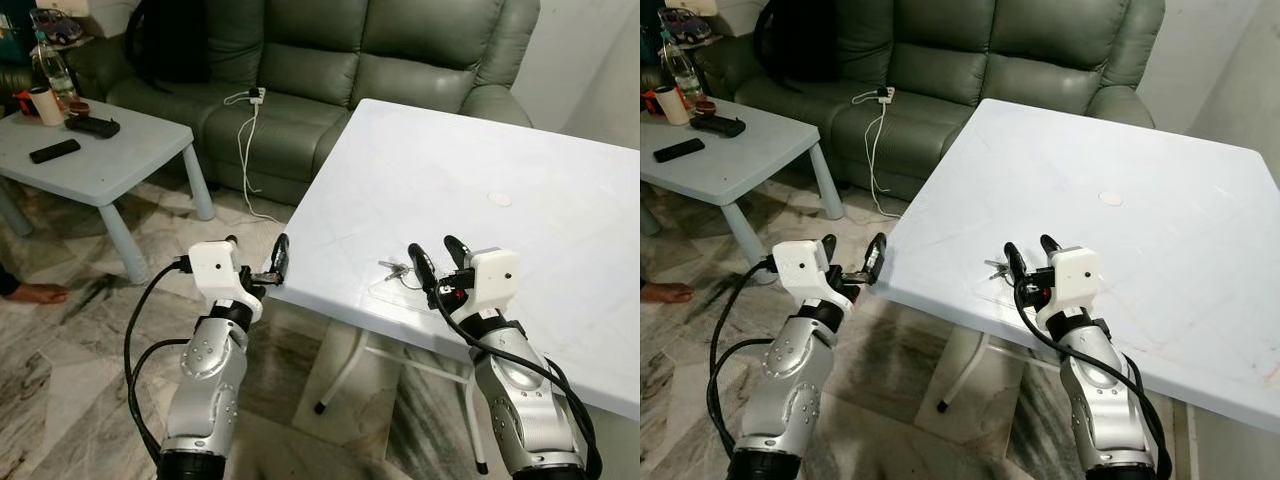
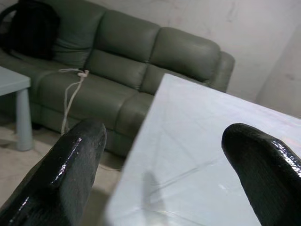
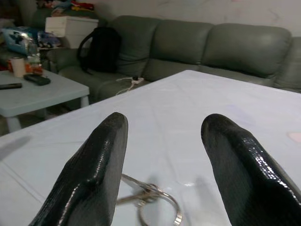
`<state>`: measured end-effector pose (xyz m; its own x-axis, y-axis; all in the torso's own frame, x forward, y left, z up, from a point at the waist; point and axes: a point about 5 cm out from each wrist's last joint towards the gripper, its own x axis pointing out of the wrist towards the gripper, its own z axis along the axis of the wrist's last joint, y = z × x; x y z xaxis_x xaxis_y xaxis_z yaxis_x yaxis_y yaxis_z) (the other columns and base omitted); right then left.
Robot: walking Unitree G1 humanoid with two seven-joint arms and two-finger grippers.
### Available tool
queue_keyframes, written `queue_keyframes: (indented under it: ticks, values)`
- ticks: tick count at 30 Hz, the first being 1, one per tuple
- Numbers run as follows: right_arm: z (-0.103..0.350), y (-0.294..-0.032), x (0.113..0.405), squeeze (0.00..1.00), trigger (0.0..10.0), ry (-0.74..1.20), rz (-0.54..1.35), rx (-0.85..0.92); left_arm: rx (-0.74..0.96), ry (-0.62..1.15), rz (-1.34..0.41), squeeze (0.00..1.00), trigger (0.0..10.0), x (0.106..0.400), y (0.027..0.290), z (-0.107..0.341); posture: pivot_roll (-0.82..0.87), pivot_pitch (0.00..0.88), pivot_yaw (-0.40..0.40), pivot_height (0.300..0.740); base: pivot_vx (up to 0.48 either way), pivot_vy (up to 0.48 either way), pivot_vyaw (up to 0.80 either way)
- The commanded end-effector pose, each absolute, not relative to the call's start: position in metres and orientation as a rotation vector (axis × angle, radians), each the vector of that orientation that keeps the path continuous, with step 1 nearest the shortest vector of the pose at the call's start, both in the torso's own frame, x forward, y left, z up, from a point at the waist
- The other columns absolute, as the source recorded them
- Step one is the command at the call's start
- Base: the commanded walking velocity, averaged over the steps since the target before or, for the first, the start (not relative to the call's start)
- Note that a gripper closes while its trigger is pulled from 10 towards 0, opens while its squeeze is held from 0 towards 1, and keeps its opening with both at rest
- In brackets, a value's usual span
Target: Hang keys on a hook
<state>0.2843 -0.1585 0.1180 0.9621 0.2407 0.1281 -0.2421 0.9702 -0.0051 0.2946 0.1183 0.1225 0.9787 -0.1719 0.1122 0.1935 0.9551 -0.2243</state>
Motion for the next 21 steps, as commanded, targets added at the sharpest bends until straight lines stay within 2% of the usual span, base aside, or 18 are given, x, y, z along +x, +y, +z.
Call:
queue_keyframes:
  ticks: [1,21]
  values:
    - [0.1211,-0.161,0.2849,0.0,10.0,-0.137,0.24,0.015,-0.232,-0.095,-0.194,0.0,10.0,0.2952,0.1155,0.124,-0.03,0.0,-0.089,0.74,0.266,0.0,0.0]
    - [0.1198,-0.1579,0.2843,0.0,10.0,-0.137,0.247,0.021,-0.228,-0.094,-0.206,0.0,10.0,0.2953,0.1139,0.1238,-0.03,0.0,-0.082,0.74,0.276,0.0,0.0]
